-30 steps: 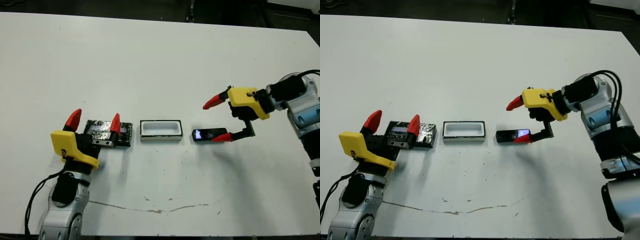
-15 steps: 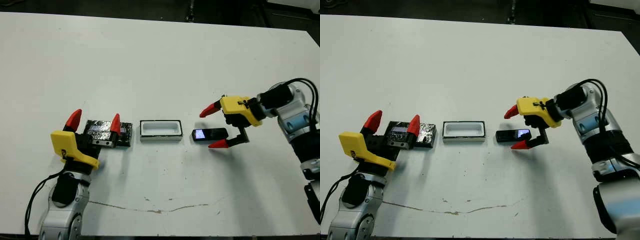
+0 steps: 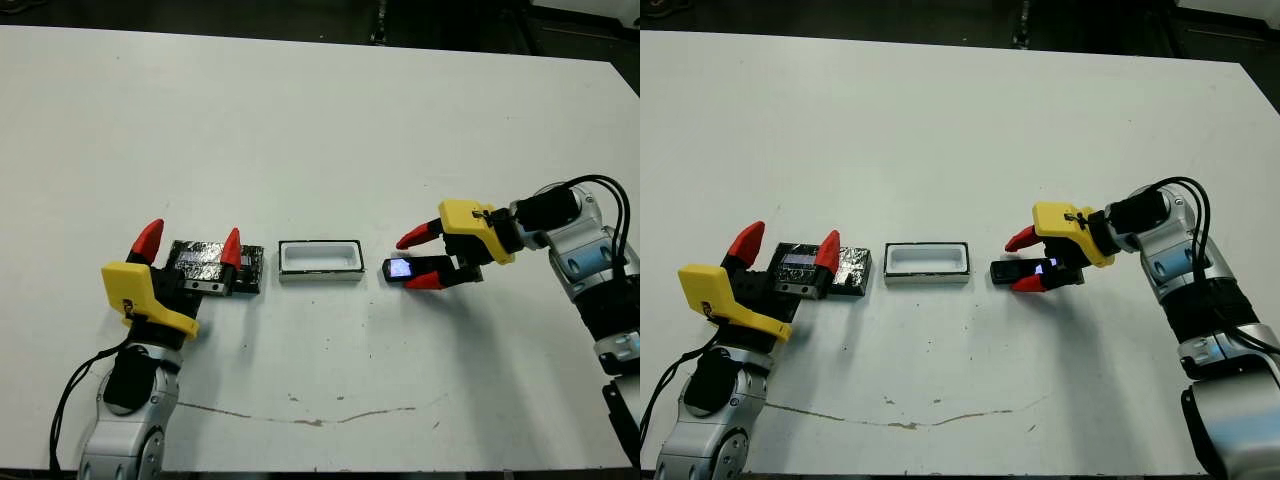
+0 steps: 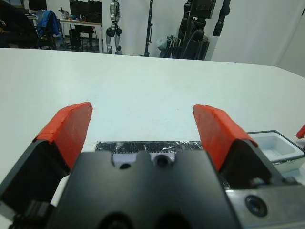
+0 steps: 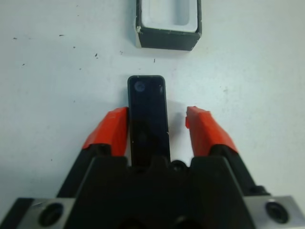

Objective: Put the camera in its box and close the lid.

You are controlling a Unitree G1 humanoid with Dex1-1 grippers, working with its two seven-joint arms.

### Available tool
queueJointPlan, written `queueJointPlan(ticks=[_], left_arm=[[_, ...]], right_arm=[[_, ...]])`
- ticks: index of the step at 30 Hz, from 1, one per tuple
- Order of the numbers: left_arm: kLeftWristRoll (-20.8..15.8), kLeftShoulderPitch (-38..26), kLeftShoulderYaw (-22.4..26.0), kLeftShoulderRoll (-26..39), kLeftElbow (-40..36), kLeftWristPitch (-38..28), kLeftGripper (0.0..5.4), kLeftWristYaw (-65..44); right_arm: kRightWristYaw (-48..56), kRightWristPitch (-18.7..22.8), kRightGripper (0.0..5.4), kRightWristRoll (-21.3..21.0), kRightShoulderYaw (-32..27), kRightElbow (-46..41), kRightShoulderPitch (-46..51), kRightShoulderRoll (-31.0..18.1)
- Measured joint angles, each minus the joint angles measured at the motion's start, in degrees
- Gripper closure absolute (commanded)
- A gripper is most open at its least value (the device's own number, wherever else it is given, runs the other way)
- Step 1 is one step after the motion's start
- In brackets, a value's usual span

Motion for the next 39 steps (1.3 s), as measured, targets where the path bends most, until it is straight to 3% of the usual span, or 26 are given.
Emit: queueJointPlan(ticks=[7, 18, 23, 29, 32, 39], left_arm=[[0.0, 0.0, 0.0, 0.0, 0.0, 0.0, 0.00, 0.0], [0.0, 0.0, 0.1, -0.2, 0.0, 0.4, 0.00, 0.8], [0.1, 0.0, 0.1, -0.3, -0.1, 0.4, 0.00, 1.5], [0.1, 0.1, 0.0, -0.2, -0.2, 0.5, 0.00, 1.6], [0.1, 0.1, 0.0, -0.3, -0.2, 0.5, 0.00, 1.6], [0.4, 0.1, -0.1, -0.3, -0.2, 0.5, 0.00, 1.6]], right_arm=[[-1.0, 1.0, 3.74, 0.0, 0.0, -1.5, 0.7, 0.1], [-3.7, 0.8, 3.73, -2.6, 0.7, -3.9, 0.7, -0.5], [-5.1, 7.4, 3.73, -2.3, -1.2, -4.8, 0.8, -1.1], [-6.0, 14.5, 3.73, 2.7, -6.4, -3.1, -3.0, -0.3], [-6.0, 19.2, 3.73, 6.1, -8.5, 0.8, -7.3, 1.9], [-6.3, 23.3, 3.73, 10.4, -9.8, 3.3, -10.7, 8.1]])
